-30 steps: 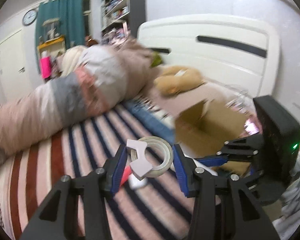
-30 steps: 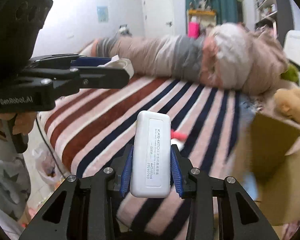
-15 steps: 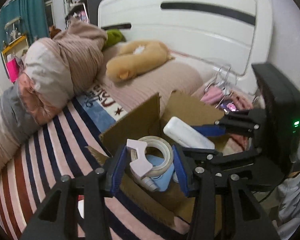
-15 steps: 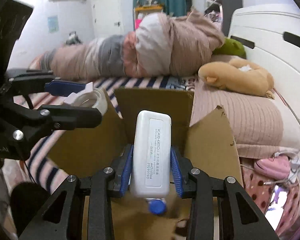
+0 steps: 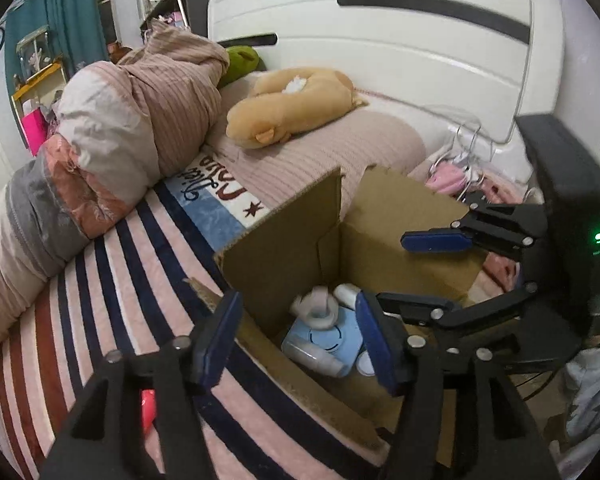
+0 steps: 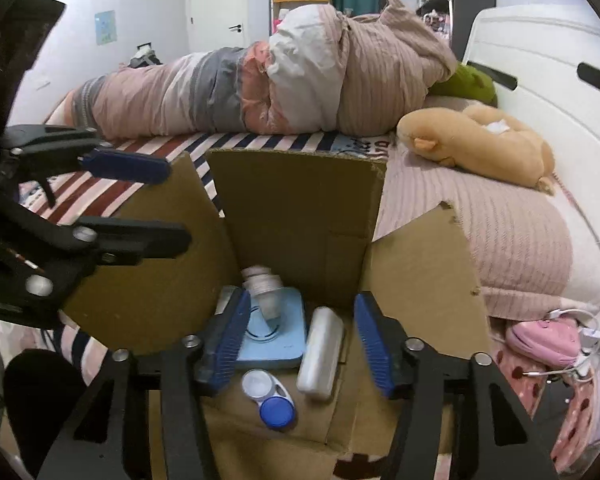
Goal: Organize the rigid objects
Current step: 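Grasp the pink spray bottle with the right gripper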
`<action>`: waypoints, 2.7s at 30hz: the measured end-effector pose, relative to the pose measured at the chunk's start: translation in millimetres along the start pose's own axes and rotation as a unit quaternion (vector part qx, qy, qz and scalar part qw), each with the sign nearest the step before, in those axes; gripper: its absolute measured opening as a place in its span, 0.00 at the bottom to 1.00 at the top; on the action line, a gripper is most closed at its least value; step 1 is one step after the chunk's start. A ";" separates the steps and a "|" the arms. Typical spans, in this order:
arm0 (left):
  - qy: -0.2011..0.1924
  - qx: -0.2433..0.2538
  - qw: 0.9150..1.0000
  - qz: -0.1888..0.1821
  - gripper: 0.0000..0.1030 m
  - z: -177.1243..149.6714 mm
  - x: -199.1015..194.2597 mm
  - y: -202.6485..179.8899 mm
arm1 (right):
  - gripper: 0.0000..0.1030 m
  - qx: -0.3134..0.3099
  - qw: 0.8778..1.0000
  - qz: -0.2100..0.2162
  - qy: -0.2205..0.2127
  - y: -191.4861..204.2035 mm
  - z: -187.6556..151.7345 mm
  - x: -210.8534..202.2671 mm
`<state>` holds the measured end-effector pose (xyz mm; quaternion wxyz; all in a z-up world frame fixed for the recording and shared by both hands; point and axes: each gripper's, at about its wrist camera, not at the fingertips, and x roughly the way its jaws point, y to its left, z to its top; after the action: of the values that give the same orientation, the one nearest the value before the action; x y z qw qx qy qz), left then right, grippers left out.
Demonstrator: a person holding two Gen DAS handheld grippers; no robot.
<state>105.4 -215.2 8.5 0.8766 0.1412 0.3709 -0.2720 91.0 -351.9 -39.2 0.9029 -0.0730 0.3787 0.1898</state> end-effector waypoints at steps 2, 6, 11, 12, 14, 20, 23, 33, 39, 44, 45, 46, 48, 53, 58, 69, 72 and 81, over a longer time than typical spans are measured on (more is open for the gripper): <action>-0.012 -0.005 1.000 0.002 0.58 -2.2 -16.3 5.6 | 0.54 0.003 1.000 -0.001 -0.003 3.8 1.7 -6.4; -0.034 -0.028 0.999 0.019 0.61 -12.8 -50.3 27.1 | 0.60 0.010 1.000 0.020 -0.022 16.8 9.4 -22.4; -0.056 -0.064 0.994 0.065 0.62 -45.0 -93.8 68.1 | 0.60 -0.019 0.997 0.052 -0.061 64.6 21.6 -45.3; -0.057 -0.071 0.993 0.076 0.62 -53.3 -99.4 76.8 | 0.60 -0.027 0.995 0.062 -0.067 77.4 24.3 -47.4; -0.057 -0.084 0.990 0.098 0.62 -72.1 -108.2 94.7 | 0.60 -0.040 0.993 0.084 -0.067 101.1 29.4 -45.6; -0.038 -0.127 0.985 0.114 0.62 -132.9 -105.0 149.9 | 0.60 -0.064 0.987 0.143 -0.026 167.5 36.8 -7.7; -0.027 -0.142 0.984 0.106 0.62 -159.3 -88.6 173.0 | 0.60 -0.073 0.985 0.155 0.008 195.0 35.6 24.1; 0.024 -0.144 0.988 0.054 0.62 -192.6 8.7 217.7 | 0.61 -0.037 0.984 0.136 0.110 199.4 28.7 145.7; 0.031 -0.159 0.987 0.003 0.61 -193.4 61.8 234.4 | 0.61 -0.035 0.983 0.129 0.126 189.7 22.8 175.8; 0.020 -0.138 0.989 -0.052 0.40 -187.0 70.5 228.9 | 0.61 -0.027 0.981 0.138 0.136 181.5 19.9 184.4; 0.026 -0.127 0.990 -0.054 0.40 -186.6 73.0 225.3 | 0.61 -0.027 0.981 0.139 0.136 182.3 20.0 184.4; 0.029 -0.121 0.991 -0.050 0.40 -185.9 74.0 222.7 | 0.61 -0.026 0.980 0.141 0.136 182.2 18.6 183.1; 0.035 -0.117 0.991 -0.050 0.40 -183.4 76.0 220.8 | 0.61 -0.026 0.980 0.144 0.137 181.3 16.4 183.2; 0.076 -0.132 0.987 -0.047 0.27 -190.6 84.4 217.3 | 0.61 -0.026 0.979 0.147 0.142 182.7 15.4 183.5; 0.075 -0.163 0.983 -0.041 0.27 -207.4 60.6 208.2 | 0.61 -0.022 0.979 0.148 0.136 179.6 17.2 176.4; 0.082 -0.170 0.974 -0.129 0.48 -233.9 28.5 170.1 | 0.61 -0.035 0.981 0.149 0.118 186.0 21.8 155.5; 0.077 -0.179 0.972 -0.130 0.48 -234.7 24.8 173.4 | 0.61 -0.021 0.981 0.150 0.118 182.1 21.3 155.4; 0.065 -0.204 0.976 -0.045 0.48 -252.3 -14.2 215.4 | 0.61 0.029 0.944 0.259 0.202 203.5 23.2 202.1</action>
<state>77.8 78.3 -144.1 0.8479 -0.0400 0.4805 -0.2203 154.8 -100.7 -164.2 0.7288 0.0163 0.5647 0.3870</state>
